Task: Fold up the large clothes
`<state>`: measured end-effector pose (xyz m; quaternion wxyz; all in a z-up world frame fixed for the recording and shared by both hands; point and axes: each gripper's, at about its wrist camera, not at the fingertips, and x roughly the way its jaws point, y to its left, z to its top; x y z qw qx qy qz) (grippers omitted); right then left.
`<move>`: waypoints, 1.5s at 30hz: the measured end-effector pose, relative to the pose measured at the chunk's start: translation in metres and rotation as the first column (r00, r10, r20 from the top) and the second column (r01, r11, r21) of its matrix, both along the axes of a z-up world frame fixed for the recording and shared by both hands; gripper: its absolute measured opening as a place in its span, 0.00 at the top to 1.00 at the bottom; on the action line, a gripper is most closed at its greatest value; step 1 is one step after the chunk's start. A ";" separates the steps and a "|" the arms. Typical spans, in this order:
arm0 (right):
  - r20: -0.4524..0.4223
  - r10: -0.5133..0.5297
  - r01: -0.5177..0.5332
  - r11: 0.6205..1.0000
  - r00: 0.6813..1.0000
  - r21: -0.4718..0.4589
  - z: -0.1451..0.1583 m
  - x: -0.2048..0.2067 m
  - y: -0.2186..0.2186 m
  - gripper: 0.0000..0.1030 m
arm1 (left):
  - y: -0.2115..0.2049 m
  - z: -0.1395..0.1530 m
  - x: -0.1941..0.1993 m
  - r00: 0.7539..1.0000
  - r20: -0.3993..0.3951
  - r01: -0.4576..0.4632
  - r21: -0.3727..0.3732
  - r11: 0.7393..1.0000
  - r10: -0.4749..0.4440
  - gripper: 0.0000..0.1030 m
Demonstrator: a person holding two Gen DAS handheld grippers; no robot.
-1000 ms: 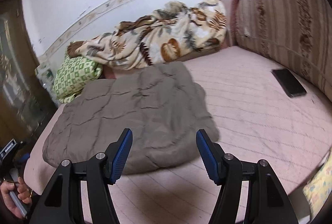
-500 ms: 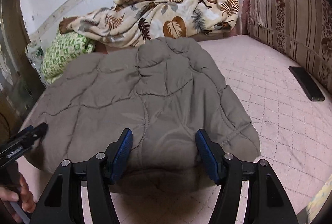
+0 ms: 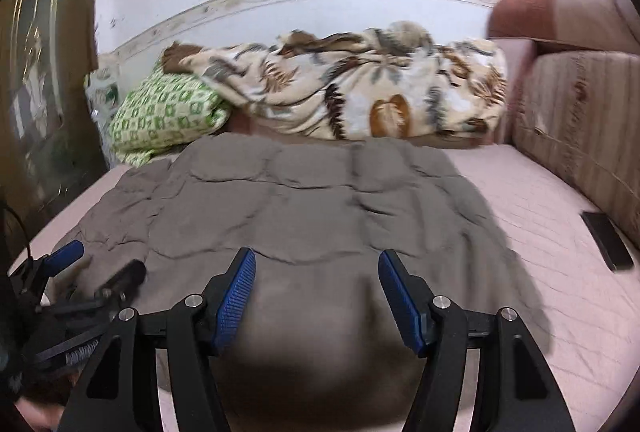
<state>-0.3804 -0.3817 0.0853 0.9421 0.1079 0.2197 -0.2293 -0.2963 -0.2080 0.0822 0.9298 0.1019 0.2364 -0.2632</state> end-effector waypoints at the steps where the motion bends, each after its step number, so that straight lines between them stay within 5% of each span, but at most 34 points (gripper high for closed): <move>1: -0.017 -0.006 0.006 1.000 1.000 -0.014 0.000 0.011 0.001 0.33 | 0.000 -0.002 0.003 1.000 -0.013 0.000 0.005 1.000 0.000 0.04; 11: -0.113 0.023 -0.018 0.999 0.993 0.047 -0.032 0.038 -0.006 0.33 | -0.001 -0.013 0.016 0.995 -0.095 -0.003 -0.013 1.000 0.002 0.04; 17: -0.074 0.030 -0.025 0.998 0.997 0.059 -0.025 0.024 -0.006 0.33 | 0.000 -0.012 0.017 0.996 -0.085 -0.005 -0.015 1.000 0.004 0.04; 25: -0.008 -0.084 0.084 0.995 0.996 0.058 -0.009 -0.024 -0.022 0.33 | 0.008 -0.006 0.010 0.999 -0.046 -0.020 -0.021 1.000 0.019 0.04; 34: -0.146 -0.147 0.168 0.975 0.978 0.146 -0.038 -0.027 -0.046 0.33 | 0.014 -0.012 0.018 0.992 -0.125 -0.031 -0.028 0.999 0.027 0.04; 39: -0.102 -0.133 0.145 0.982 0.986 0.120 -0.027 -0.036 -0.029 0.33 | 0.020 -0.011 0.009 0.993 -0.114 -0.030 -0.026 0.999 0.027 0.04; 45: -0.050 -0.062 0.062 0.998 0.997 -0.013 -0.011 -0.070 0.031 0.32 | 0.049 -0.002 -0.030 0.991 -0.129 -0.029 -0.046 0.999 0.023 0.04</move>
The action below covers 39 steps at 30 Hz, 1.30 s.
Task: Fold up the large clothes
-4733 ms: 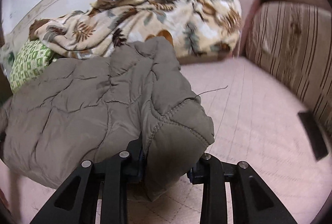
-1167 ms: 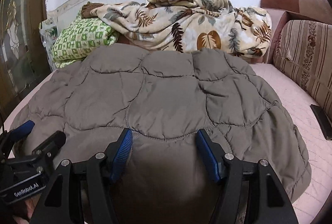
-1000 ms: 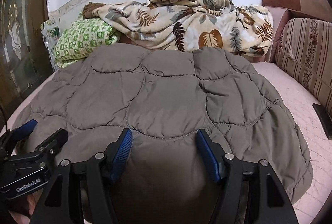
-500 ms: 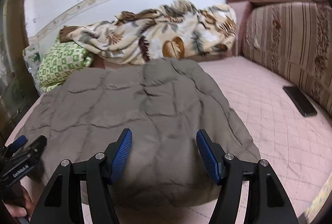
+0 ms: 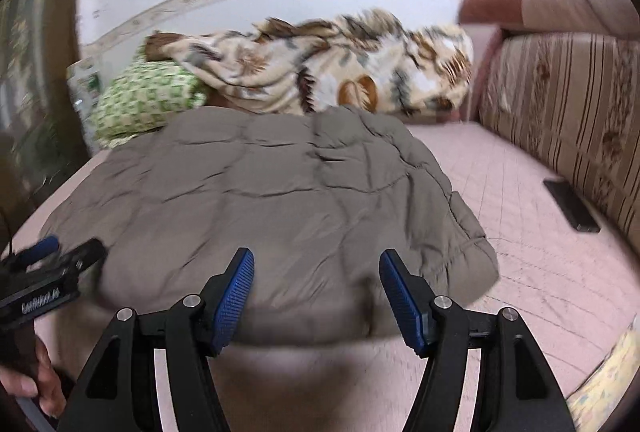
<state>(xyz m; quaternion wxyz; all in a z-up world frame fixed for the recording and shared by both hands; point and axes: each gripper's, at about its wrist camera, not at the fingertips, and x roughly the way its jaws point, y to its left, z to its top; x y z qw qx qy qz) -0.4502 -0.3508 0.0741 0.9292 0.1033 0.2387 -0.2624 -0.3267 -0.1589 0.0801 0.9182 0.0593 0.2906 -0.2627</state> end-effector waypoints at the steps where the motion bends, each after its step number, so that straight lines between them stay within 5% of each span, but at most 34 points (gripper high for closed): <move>1: 0.003 0.014 -0.014 1.000 1.000 -0.008 0.001 -0.004 0.007 0.32 | 0.007 0.002 -0.010 1.000 -0.004 -0.007 0.000 1.000 0.007 0.04; 10: 0.050 0.123 -0.120 0.991 0.991 -0.066 0.007 -0.045 0.068 0.17 | 0.045 0.016 -0.062 0.996 0.043 -0.072 -0.021 0.997 0.073 0.04; 20: 0.012 0.086 -0.087 0.996 0.996 0.037 -0.008 -0.030 0.048 0.17 | 0.032 0.008 -0.053 0.995 0.031 -0.098 0.076 0.992 0.096 0.03; 27: 0.008 0.087 -0.088 0.995 0.996 0.051 -0.010 -0.029 0.046 0.17 | 0.018 -0.001 -0.034 0.986 -0.026 -0.154 0.232 0.961 0.164 0.03; 39: -0.004 0.089 -0.088 0.995 0.996 0.049 -0.012 -0.025 0.046 0.17 | 0.017 0.003 -0.032 0.994 -0.064 -0.076 0.181 0.981 0.089 0.03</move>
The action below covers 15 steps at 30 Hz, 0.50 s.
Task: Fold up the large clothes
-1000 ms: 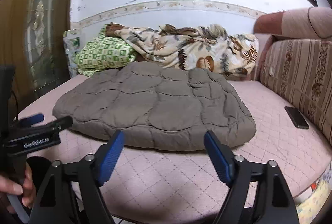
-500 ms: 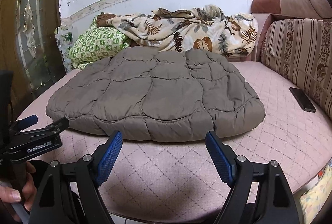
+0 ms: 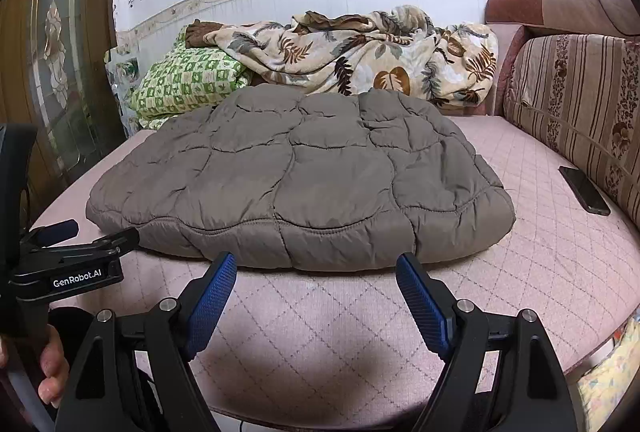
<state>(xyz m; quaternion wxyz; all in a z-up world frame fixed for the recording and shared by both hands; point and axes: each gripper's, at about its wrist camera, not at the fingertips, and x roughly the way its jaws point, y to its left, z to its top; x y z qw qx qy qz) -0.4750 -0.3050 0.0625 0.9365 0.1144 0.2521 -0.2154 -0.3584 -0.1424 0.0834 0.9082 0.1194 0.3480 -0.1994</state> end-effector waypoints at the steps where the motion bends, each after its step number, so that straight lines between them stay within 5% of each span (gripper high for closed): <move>1: 0.002 0.001 -0.001 1.000 1.000 0.001 0.000 0.000 0.000 0.17 | 0.000 0.000 0.001 1.000 -0.006 0.001 -0.005 1.000 -0.001 0.03; 8: -0.002 0.002 -0.002 1.000 1.000 -0.006 -0.001 0.001 0.001 0.17 | 0.004 0.001 0.006 0.999 -0.039 0.023 -0.056 0.998 -0.026 0.03; 15: -0.004 0.004 -0.004 1.000 1.000 -0.007 -0.002 0.000 0.002 0.17 | 0.001 0.000 0.007 0.999 -0.042 0.009 -0.015 1.000 -0.010 0.03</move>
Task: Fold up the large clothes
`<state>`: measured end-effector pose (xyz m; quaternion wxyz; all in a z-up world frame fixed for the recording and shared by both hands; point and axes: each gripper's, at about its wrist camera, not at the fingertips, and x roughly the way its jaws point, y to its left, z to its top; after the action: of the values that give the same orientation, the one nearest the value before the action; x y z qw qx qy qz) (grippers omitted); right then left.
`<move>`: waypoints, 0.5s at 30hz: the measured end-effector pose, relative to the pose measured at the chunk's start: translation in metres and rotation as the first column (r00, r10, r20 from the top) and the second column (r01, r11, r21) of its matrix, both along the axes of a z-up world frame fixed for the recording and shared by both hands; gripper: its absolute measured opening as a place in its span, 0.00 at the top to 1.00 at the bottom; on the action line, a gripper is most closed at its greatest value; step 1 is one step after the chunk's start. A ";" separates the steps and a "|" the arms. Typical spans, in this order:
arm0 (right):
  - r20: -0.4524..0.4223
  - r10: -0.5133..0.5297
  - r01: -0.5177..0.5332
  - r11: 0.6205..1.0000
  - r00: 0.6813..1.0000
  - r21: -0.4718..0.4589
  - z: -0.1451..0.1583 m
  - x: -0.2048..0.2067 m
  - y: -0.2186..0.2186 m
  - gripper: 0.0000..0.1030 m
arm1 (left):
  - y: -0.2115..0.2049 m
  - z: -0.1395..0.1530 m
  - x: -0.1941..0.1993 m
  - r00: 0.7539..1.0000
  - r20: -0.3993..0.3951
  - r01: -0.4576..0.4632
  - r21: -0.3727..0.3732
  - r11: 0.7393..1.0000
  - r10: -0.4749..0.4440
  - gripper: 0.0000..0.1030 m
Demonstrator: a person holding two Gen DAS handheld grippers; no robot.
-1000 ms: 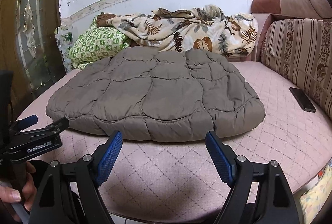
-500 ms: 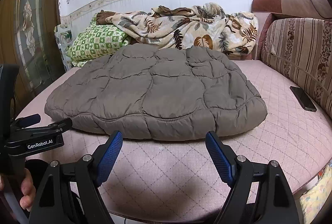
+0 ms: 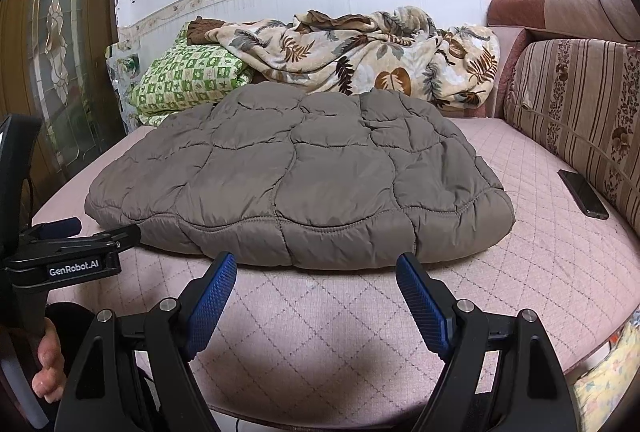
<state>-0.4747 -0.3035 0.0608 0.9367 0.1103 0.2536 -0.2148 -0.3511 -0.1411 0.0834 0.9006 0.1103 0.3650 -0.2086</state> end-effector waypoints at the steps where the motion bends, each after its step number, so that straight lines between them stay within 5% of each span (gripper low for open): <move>1: -0.002 0.001 -0.001 1.000 1.000 -0.002 0.000 0.000 0.000 0.17 | 0.000 0.001 0.000 1.000 0.000 0.004 -0.005 1.000 -0.004 0.03; 15: -0.002 0.000 0.000 1.000 1.000 0.000 0.000 -0.001 -0.002 0.17 | -0.012 0.006 -0.007 0.999 0.024 0.047 0.046 0.998 -0.048 0.03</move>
<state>-0.4757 -0.3055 0.0604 0.9365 0.1102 0.2545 -0.2147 -0.3583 -0.1528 0.0899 0.8971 0.1421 0.3558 -0.2202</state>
